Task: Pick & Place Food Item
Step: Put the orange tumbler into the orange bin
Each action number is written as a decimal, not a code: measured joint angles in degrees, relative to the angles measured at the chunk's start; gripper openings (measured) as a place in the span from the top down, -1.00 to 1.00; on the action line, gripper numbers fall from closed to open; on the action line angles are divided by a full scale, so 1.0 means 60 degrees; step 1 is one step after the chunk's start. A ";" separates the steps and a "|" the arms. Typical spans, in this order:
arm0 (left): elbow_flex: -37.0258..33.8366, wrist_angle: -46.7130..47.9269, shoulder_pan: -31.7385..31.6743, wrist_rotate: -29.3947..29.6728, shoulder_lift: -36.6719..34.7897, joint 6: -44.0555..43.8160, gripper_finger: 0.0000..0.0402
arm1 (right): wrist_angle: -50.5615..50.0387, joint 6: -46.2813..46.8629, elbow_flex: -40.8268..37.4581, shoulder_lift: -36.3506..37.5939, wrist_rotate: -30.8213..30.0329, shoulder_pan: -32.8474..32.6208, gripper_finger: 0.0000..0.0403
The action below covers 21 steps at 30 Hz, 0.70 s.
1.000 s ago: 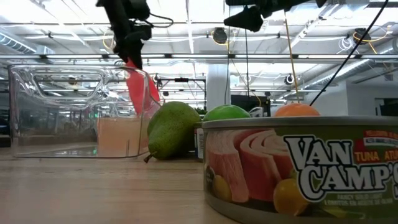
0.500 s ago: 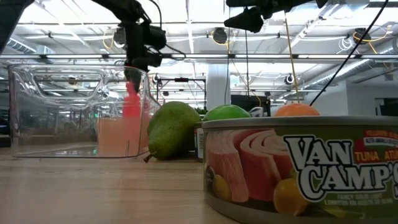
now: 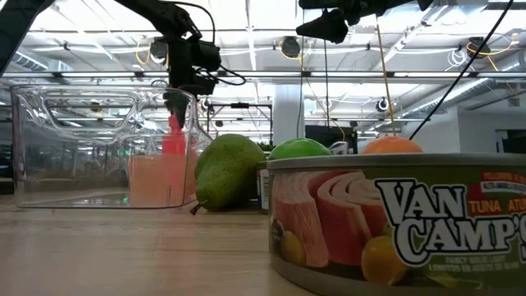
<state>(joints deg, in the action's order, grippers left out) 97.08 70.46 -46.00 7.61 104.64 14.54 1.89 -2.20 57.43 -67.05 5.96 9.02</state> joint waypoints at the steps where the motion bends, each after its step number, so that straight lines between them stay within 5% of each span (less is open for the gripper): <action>1: 0.0000 -0.0007 0.0000 0.0000 0.0000 0.0013 -0.19 | 0.0000 0.0002 0.0000 0.0000 0.0000 0.0000 -0.86; 8: 0.0000 0.0029 0.0000 -0.0011 0.0000 -0.0025 -0.24 | -0.0001 0.0003 0.0000 0.0000 0.0004 0.0000 -0.86; 15: 0.0000 -0.0023 0.0000 -0.0431 0.0000 -0.0019 -0.53 | -0.0048 0.0004 0.0000 0.0000 0.0007 0.0000 -0.86; 21: -0.0007 -0.0038 0.0000 0.0273 -0.0063 0.0044 -0.71 | -0.0087 0.0004 0.0000 -0.0004 0.0007 0.0000 -0.86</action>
<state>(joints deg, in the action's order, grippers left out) 97.03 70.24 -46.00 9.25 104.26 14.80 1.37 -2.17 57.43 -67.07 6.00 9.02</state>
